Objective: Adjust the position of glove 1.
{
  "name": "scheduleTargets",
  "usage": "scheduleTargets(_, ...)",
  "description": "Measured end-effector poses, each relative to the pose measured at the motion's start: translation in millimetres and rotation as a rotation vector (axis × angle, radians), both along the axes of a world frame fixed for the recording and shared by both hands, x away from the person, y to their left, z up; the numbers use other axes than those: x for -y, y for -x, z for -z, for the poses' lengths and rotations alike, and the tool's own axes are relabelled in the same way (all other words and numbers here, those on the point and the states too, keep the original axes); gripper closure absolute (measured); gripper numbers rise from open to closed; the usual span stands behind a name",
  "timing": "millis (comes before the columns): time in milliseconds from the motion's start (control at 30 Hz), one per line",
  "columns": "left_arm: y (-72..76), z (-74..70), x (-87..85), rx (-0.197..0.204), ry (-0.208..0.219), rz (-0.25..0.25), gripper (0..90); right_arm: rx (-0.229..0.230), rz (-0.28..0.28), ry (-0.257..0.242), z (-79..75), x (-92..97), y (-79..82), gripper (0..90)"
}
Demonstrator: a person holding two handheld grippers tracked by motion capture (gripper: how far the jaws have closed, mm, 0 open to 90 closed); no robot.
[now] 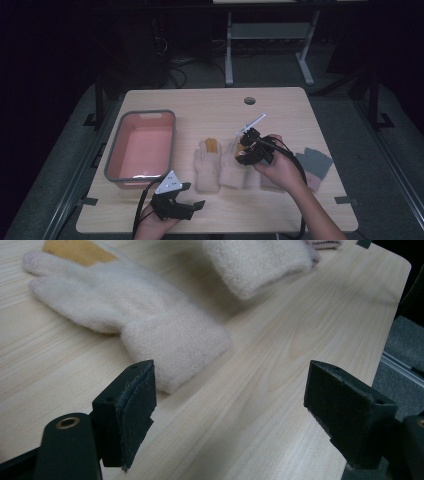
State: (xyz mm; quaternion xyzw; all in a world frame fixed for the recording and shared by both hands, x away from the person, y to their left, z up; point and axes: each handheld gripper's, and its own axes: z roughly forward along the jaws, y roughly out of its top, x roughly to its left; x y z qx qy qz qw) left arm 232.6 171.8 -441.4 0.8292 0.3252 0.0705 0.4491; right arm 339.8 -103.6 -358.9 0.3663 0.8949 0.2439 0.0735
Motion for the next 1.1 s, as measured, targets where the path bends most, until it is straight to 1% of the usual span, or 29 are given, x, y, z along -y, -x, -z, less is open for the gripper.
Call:
scheduleTargets(67,0.1,-0.6,-0.8,0.001,0.004,-0.004,21.0,0.004,-0.006,-0.002,-1.9,-2.7,0.5,63.3)
scheduleTargets(100,0.3,-0.6,-0.7,0.003,0.011,-0.007,21.1,0.007,-0.011,0.000,-3.9,-6.2,0.9,63.4)
scheduleTargets(200,1.0,-1.2,-1.3,0.001,0.007,-0.006,21.0,0.012,-0.026,0.001,-6.4,-16.8,0.3,63.3)
scheduleTargets(267,1.6,-2.2,-2.2,0.007,0.007,-0.011,21.0,0.015,-0.039,0.000,-7.1,-23.1,-0.7,63.3)
scheduleTargets(333,1.8,-3.2,-2.9,0.011,0.014,-0.017,21.1,0.010,-0.050,-0.002,-7.1,-32.3,-3.0,63.3)
scheduleTargets(367,2.0,-3.8,-3.5,0.012,0.015,-0.019,21.1,0.011,-0.065,0.002,-6.1,-38.1,-5.4,63.3)
scheduleTargets(433,2.1,-4.5,-4.5,0.015,0.018,-0.021,21.1,0.006,-0.071,0.004,-5.0,-44.4,-7.4,63.3)
scheduleTargets(467,2.2,-4.8,-4.7,0.012,0.022,-0.024,21.1,0.006,-0.071,0.004,-5.0,-44.4,-7.4,63.3)
scheduleTargets(600,2.2,-5.4,-5.8,0.010,0.028,-0.024,21.1,0.013,-0.112,0.003,1.0,-59.4,-11.1,63.3)
scheduleTargets(700,2.1,-5.7,-6.1,0.014,0.025,-0.024,21.1,0.007,-0.123,0.007,3.2,-63.8,-12.3,63.2)
scheduleTargets(867,2.4,-5.6,-5.8,0.008,0.030,-0.027,21.1,-0.003,-0.142,-0.002,6.9,-71.1,-16.0,63.2)
scheduleTargets(900,2.5,-5.3,-5.5,0.007,0.036,-0.030,21.1,-0.001,-0.143,0.000,7.7,-72.1,-16.8,63.2)
scheduleTargets(933,2.5,-5.1,-5.4,0.005,0.038,-0.032,21.1,-0.009,-0.149,0.003,9.5,-74.2,-18.1,63.1)
scheduleTargets(1100,2.2,-4.9,-5.3,0.004,0.037,-0.031,21.1,-0.014,-0.157,0.011,15.6,-77.7,-21.3,63.0)
